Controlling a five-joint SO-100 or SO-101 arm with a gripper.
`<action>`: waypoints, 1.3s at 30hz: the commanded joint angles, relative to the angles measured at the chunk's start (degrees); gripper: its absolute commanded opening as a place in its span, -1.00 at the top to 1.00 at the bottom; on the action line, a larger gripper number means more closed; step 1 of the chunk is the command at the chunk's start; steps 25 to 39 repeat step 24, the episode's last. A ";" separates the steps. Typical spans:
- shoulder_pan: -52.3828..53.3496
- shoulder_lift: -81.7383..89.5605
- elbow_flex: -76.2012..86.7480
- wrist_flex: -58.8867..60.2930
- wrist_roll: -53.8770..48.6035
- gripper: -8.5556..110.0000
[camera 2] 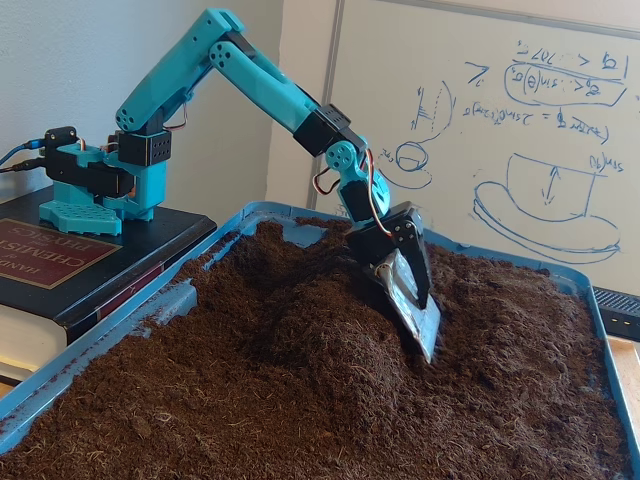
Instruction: Build a berm.
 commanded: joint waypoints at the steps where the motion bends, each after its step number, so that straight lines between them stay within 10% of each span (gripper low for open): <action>1: 0.53 8.00 1.05 -0.09 -0.62 0.85; 39: 0.53 31.82 13.71 11.16 0.35 0.85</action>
